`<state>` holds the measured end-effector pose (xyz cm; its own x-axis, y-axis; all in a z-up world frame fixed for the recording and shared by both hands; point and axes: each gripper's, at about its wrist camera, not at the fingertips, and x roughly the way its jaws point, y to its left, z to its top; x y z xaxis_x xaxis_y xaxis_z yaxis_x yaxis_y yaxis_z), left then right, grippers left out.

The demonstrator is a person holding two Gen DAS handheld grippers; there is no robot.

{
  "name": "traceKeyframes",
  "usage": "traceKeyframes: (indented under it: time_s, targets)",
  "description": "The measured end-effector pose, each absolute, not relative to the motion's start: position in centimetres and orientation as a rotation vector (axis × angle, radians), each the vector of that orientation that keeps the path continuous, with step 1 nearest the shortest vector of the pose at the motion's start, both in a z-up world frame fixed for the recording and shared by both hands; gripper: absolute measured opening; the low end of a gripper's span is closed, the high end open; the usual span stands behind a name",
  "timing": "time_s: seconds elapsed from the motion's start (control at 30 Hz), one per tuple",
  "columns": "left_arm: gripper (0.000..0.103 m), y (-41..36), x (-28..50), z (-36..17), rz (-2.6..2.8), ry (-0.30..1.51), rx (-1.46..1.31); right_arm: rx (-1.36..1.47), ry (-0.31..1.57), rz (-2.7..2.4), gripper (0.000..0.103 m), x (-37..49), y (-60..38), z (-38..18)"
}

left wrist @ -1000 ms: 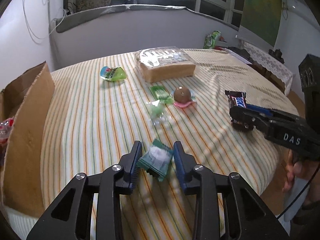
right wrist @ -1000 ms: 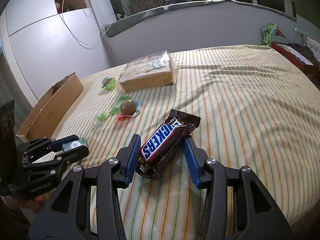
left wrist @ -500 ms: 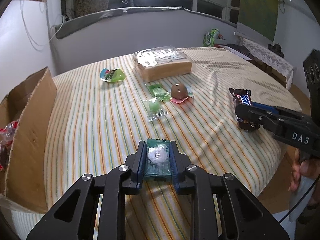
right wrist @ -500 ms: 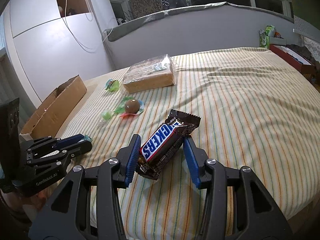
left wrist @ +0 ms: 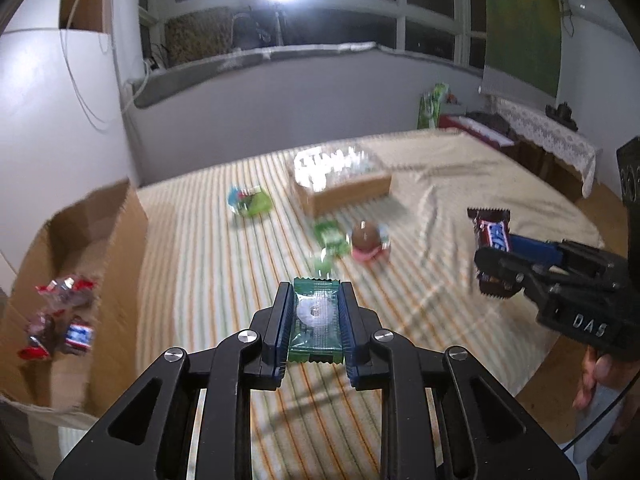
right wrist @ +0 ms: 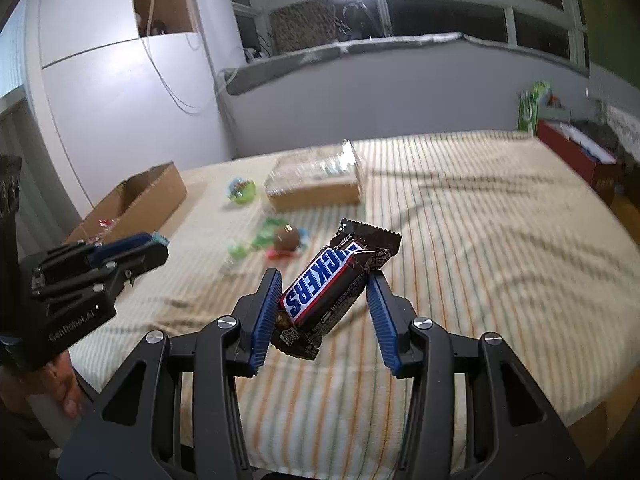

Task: Organize snacks
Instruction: 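Carry both held snacks over the cardboard box and open both tools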

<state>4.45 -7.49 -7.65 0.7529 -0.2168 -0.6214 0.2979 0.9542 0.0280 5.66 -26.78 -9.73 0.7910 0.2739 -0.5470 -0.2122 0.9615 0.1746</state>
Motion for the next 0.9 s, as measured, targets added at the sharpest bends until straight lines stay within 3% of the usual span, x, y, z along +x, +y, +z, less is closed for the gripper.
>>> traceKeyframes:
  time_s: [0.4, 0.9]
  targets:
    - [0.02, -4.4, 1.7, -0.7, -0.252, 0.472, 0.075, -0.01, 0.463, 0.291, 0.046, 3.8, -22.0, -1.9]
    - [0.02, 2.8, 0.9, 0.4, -0.146, 0.413, -0.024, -0.142, 0.491, 0.426, 0.046, 4.9, -11.8, -1.0]
